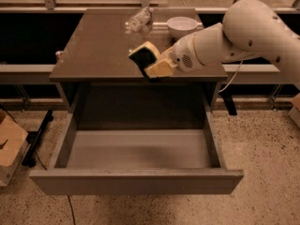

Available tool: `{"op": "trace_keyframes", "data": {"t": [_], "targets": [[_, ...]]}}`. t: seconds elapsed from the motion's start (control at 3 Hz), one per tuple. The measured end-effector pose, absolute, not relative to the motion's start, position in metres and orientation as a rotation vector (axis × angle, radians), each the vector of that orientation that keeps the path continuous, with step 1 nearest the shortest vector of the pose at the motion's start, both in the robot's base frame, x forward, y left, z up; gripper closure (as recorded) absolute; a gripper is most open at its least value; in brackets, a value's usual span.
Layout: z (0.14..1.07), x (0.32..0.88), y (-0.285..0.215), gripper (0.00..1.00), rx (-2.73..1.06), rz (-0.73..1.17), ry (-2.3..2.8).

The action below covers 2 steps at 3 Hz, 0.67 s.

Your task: Place sponge into top drawer

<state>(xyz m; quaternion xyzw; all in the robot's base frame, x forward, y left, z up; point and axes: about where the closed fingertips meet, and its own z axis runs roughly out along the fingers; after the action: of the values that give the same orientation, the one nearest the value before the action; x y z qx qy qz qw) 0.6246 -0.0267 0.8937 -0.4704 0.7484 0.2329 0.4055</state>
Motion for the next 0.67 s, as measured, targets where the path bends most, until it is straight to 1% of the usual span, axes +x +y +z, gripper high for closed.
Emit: {"op": "trace_keyframes", "data": {"t": [0.33,0.67], "targets": [[0.843,0.558,-0.051,1.0,-1.325,0.529,2.092],[0.805,0.534,-0.063,1.0,-1.381,0.472,2.212]]}}
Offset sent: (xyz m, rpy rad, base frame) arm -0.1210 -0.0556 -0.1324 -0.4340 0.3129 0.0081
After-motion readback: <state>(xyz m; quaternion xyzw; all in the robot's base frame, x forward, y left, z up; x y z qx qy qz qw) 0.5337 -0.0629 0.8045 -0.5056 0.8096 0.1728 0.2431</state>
